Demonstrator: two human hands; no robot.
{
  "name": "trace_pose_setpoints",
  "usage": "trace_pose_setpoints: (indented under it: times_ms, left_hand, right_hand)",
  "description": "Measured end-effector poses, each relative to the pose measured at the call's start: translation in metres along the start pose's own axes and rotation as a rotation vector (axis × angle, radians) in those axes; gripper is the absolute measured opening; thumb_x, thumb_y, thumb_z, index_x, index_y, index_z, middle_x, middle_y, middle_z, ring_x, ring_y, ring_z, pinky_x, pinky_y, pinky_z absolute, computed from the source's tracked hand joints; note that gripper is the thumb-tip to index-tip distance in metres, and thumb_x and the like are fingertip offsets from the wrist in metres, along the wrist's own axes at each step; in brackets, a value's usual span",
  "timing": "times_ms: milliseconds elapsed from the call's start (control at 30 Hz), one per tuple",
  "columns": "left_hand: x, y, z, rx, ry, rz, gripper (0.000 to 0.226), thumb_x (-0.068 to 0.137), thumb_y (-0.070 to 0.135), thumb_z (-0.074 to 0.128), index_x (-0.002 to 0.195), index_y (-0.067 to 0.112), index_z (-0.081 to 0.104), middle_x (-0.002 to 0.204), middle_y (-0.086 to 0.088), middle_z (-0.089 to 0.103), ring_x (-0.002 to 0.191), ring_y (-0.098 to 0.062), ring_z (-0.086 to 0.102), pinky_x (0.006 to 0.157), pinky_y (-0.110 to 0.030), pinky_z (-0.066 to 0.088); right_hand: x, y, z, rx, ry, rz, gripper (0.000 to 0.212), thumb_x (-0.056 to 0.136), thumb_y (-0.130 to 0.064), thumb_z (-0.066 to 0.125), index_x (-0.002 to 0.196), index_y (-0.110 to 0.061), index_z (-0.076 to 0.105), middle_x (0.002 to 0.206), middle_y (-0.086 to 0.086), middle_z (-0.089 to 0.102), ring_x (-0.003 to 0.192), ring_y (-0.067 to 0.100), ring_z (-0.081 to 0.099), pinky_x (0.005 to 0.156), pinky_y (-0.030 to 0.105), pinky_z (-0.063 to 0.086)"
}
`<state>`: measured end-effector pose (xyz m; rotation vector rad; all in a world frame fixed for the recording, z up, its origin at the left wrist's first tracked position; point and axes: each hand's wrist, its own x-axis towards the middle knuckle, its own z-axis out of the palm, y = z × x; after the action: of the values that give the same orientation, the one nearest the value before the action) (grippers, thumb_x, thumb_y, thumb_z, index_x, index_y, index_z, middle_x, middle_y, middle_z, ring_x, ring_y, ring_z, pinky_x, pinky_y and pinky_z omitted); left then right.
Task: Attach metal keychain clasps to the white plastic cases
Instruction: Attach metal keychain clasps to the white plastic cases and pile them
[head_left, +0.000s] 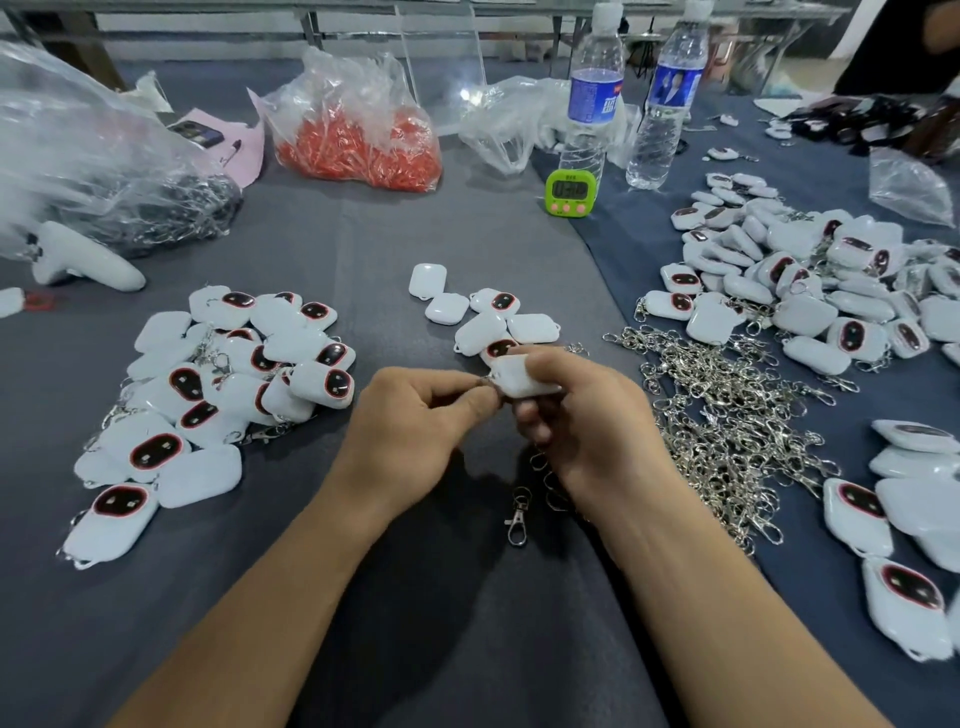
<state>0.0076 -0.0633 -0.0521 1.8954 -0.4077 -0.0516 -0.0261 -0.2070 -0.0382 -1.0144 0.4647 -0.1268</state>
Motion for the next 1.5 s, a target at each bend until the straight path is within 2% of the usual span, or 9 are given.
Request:
trace_pose_setpoints:
  times_ms: [133, 367, 467, 633, 767, 900, 1133, 1300, 1500]
  left_hand:
    - [-0.001, 0.003, 0.002, -0.054, -0.020, 0.005, 0.013, 0.083, 0.036, 0.070, 0.084, 0.032, 0.082, 0.050, 0.010, 0.053, 0.050, -0.012, 0.046, 0.052, -0.026, 0.041]
    - [-0.004, 0.001, -0.008, 1.054, 0.076, 0.484, 0.019, 0.059, 0.015, 0.070, 0.046, 0.016, 0.056, 0.045, -0.007, 0.052, 0.044, -0.029, 0.046, 0.060, -0.034, 0.039]
    - [-0.003, -0.007, -0.013, 1.029, 0.167, 0.354, 0.026, 0.080, 0.026, 0.059, 0.057, 0.018, 0.067, 0.055, -0.005, 0.062, 0.054, -0.028, 0.047, 0.072, -0.038, 0.039]
    - [0.010, -0.009, -0.048, 0.747, 0.488, 0.170, 0.012, 0.080, 0.021, 0.068, 0.072, 0.021, 0.076, 0.062, -0.001, 0.068, 0.063, -0.030, 0.057, 0.069, -0.033, 0.042]
    - [0.014, -0.017, -0.073, 0.537, 0.614, -0.112, 0.023, 0.075, 0.020, 0.058, 0.081, 0.028, 0.079, 0.077, 0.003, 0.073, 0.081, -0.025, 0.063, 0.079, -0.035, 0.048]
    - [0.012, -0.018, -0.068, 0.802, 0.627, -0.079, 0.030, 0.072, 0.010, 0.063, 0.091, 0.025, 0.079, 0.087, -0.007, 0.073, 0.088, -0.039, 0.059, 0.085, -0.044, 0.040]
    - [-0.006, 0.003, -0.016, 0.661, 0.134, 0.335, 0.017, 0.072, 0.013, 0.068, 0.080, 0.022, 0.079, 0.079, 0.007, 0.069, 0.078, -0.021, 0.058, 0.076, -0.039, 0.051]
    - [-0.018, 0.015, -0.003, 0.443, -0.376, 0.236, 0.015, 0.067, 0.035, 0.065, 0.073, 0.025, 0.076, 0.072, 0.009, 0.068, 0.073, -0.014, 0.061, 0.067, -0.035, 0.049]
    - [-0.011, 0.012, -0.007, 0.387, -0.552, 0.152, 0.034, 0.058, 0.048, 0.085, 0.090, 0.043, 0.078, 0.091, 0.022, 0.072, 0.085, -0.003, 0.066, 0.074, -0.024, 0.052]
  right_hand:
    - [0.000, 0.000, -0.002, 0.062, -0.030, 0.027, 0.018, 0.090, 0.000, 0.055, 0.089, 0.001, 0.073, 0.068, 0.010, 0.068, 0.041, 0.011, 0.046, 0.037, 0.018, 0.033]
    - [-0.015, 0.030, 0.011, -0.774, 0.037, -0.652, 0.012, 0.082, -0.020, 0.066, 0.088, -0.026, 0.075, 0.068, -0.009, 0.071, 0.060, 0.007, 0.067, 0.062, 0.027, 0.056]
    - [-0.008, 0.023, 0.010, -0.697, 0.034, -0.431, 0.013, 0.085, -0.023, 0.068, 0.091, -0.031, 0.076, 0.072, -0.010, 0.074, 0.065, 0.011, 0.071, 0.069, 0.037, 0.061]
    - [0.000, 0.020, 0.001, -0.972, 0.132, -0.577, 0.034, 0.083, -0.014, 0.068, 0.114, -0.029, 0.073, 0.094, -0.020, 0.070, 0.085, -0.001, 0.065, 0.080, 0.009, 0.042]
    - [0.008, 0.022, 0.005, -1.467, -0.079, -0.571, 0.064, 0.086, -0.016, 0.060, 0.148, -0.022, 0.045, 0.149, -0.003, 0.044, 0.135, 0.020, 0.037, 0.112, 0.032, 0.031]
    - [0.004, 0.025, 0.004, -1.438, 0.012, -0.593, 0.034, 0.089, -0.027, 0.063, 0.123, -0.024, 0.058, 0.122, -0.005, 0.053, 0.111, 0.022, 0.052, 0.091, 0.035, 0.041]
    - [0.002, 0.012, 0.000, -1.497, 0.147, -0.544, 0.020, 0.083, -0.011, 0.062, 0.093, -0.027, 0.054, 0.097, -0.003, 0.064, 0.096, 0.031, 0.059, 0.077, 0.037, 0.032]
    - [0.004, 0.009, -0.008, -1.597, 0.041, -0.521, 0.047, 0.086, -0.022, 0.056, 0.131, -0.034, 0.058, 0.132, -0.006, 0.054, 0.123, 0.024, 0.049, 0.095, 0.040, 0.035]
    - [0.006, 0.003, -0.014, -1.409, 0.068, -0.570, 0.027, 0.081, -0.039, 0.076, 0.105, -0.027, 0.074, 0.109, -0.007, 0.069, 0.104, 0.020, 0.061, 0.090, 0.039, 0.048]
